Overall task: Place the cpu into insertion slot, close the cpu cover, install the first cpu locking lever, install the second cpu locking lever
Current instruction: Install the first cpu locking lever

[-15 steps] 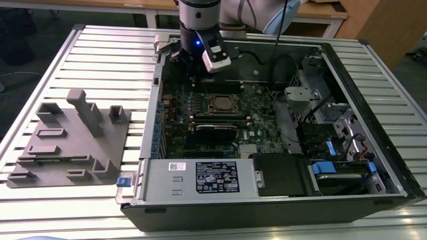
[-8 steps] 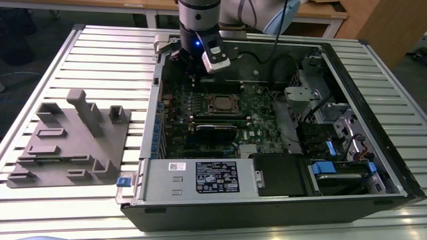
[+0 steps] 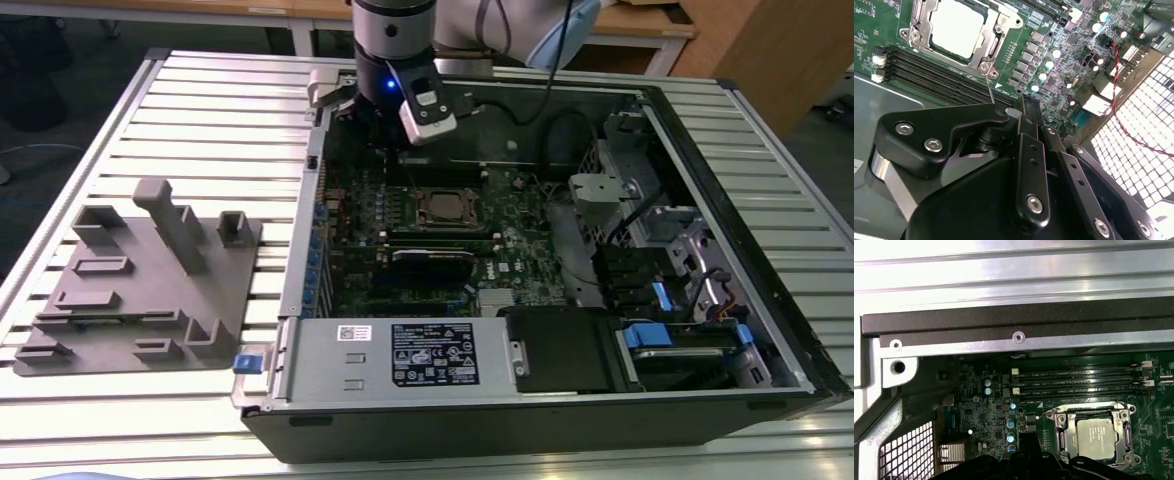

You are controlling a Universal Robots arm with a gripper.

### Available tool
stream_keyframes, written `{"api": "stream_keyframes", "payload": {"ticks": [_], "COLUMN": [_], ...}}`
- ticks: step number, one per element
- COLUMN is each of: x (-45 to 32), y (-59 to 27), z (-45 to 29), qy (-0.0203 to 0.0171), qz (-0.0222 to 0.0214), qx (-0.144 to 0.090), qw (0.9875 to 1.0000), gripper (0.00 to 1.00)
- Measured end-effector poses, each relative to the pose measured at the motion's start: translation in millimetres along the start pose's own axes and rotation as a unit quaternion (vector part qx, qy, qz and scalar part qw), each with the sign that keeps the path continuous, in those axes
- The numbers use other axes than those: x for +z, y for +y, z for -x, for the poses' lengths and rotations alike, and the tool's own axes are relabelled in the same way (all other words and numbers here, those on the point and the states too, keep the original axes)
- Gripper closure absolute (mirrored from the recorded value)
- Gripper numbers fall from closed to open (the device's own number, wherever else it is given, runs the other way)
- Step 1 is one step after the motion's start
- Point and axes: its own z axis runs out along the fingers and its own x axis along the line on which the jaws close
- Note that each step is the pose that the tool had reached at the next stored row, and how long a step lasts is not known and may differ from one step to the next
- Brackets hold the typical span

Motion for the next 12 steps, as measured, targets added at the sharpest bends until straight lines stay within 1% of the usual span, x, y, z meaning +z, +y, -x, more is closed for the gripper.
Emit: {"api": "stream_keyframes", "payload": {"ticks": [1,12], "x": [-4.5,-4.8], "y": [0.4,0.4], "z": [0.0,0.1], "qy": [0.0000,0.0000], "qz": [0.0000,0.0000], "qx": [0.000,0.000], "qw": [1.0000,1.0000], "gripper": [0.89,0.89]}}
